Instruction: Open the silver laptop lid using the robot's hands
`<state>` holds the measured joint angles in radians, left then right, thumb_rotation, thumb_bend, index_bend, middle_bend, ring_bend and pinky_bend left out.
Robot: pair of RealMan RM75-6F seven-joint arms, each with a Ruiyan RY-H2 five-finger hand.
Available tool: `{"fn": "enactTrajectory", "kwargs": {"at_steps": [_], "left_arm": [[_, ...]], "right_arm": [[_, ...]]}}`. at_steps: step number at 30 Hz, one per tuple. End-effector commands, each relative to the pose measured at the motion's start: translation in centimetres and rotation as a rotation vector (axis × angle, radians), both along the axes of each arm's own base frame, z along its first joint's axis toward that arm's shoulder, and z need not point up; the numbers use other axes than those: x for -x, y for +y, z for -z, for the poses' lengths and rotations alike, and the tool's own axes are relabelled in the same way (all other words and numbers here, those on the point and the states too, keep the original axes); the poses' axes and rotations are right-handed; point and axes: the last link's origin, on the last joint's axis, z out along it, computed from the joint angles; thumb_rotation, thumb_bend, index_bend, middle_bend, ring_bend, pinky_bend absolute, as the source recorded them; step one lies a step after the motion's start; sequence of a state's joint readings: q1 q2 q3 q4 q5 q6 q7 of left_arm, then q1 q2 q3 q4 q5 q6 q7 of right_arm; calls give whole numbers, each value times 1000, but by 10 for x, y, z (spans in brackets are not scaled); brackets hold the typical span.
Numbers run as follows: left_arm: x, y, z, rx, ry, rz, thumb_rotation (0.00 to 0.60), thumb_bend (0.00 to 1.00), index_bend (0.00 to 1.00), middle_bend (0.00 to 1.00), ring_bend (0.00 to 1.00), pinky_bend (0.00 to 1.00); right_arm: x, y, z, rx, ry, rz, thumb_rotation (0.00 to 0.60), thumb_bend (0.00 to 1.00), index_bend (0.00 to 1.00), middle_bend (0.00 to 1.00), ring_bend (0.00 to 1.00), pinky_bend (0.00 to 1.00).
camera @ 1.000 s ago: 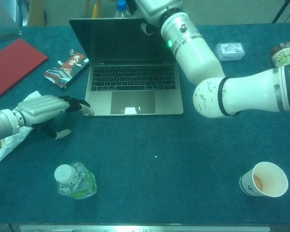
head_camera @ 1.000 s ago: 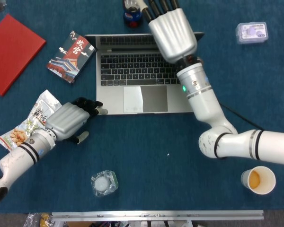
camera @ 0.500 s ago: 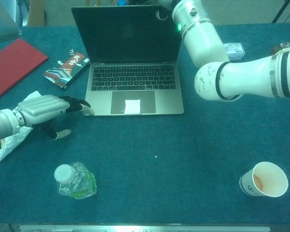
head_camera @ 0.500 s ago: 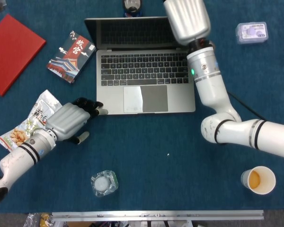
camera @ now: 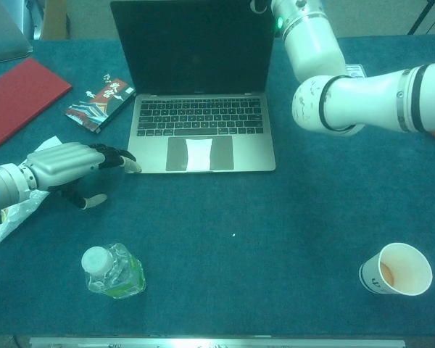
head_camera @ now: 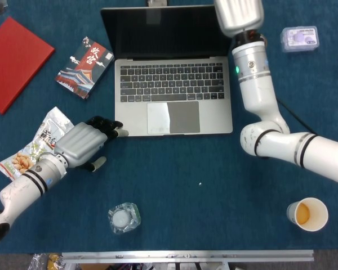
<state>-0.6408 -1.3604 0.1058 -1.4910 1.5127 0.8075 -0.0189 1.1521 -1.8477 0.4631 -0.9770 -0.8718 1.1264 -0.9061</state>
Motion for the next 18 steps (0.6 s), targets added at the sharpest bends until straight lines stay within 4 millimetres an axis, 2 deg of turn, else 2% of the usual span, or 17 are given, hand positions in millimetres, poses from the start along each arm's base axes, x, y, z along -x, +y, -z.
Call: {"fn": "enactTrajectory", "kwargs": {"at_steps": [1, 9, 18], "left_arm": [[0, 0, 0, 0, 2, 0, 600, 417, 142, 87, 81, 70], [0, 0, -1, -2, 1, 2, 600, 417, 142, 87, 81, 70], [-2, 4, -17, -57, -42, -5, 600, 416, 145, 90, 81, 70]], "right_arm": [[1, -4, 0, 8, 3, 10, 600, 133, 116, 201, 42, 111], [-2, -1, -2, -8, -42, -7, 600, 134, 116, 201, 42, 111], [-17, 30, -19, -69, -132, -113, 600, 133, 116, 201, 42, 111]]}}
